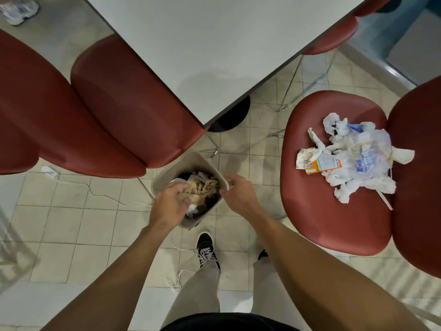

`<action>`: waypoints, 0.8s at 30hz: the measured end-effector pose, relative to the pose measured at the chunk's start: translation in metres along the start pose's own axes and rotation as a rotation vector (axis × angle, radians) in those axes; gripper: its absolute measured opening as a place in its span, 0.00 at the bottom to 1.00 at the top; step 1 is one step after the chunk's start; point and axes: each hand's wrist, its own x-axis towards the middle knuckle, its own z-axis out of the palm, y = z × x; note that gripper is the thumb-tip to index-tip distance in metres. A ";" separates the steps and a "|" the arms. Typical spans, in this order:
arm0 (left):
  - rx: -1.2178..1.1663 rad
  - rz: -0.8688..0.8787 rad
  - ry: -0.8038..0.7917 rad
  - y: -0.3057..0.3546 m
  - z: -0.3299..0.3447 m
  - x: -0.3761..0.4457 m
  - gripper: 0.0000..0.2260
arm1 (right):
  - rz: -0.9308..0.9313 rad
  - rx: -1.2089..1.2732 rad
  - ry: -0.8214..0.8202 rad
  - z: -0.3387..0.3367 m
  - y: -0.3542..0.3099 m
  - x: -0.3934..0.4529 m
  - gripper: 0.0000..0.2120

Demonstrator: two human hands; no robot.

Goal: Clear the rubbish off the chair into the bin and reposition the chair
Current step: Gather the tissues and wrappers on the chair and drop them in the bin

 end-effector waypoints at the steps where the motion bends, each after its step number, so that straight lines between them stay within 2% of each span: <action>1: 0.005 -0.007 -0.021 0.006 0.004 0.002 0.14 | 0.011 0.005 0.009 -0.007 0.007 0.001 0.21; 5: 0.019 0.008 -0.052 0.032 0.023 0.007 0.14 | 0.064 0.043 0.038 -0.033 0.034 0.003 0.22; 10: 0.010 0.136 -0.070 0.072 0.060 0.015 0.13 | 0.135 0.071 0.095 -0.080 0.080 0.001 0.22; 16: 0.069 0.207 -0.191 0.133 0.119 0.027 0.12 | 0.204 0.078 0.183 -0.148 0.151 0.001 0.19; 20: 0.084 0.183 -0.227 0.179 0.163 0.036 0.14 | 0.234 0.131 0.237 -0.180 0.196 0.003 0.13; 24: 0.090 0.226 -0.250 0.226 0.212 0.051 0.14 | 0.286 0.100 0.254 -0.224 0.237 0.016 0.20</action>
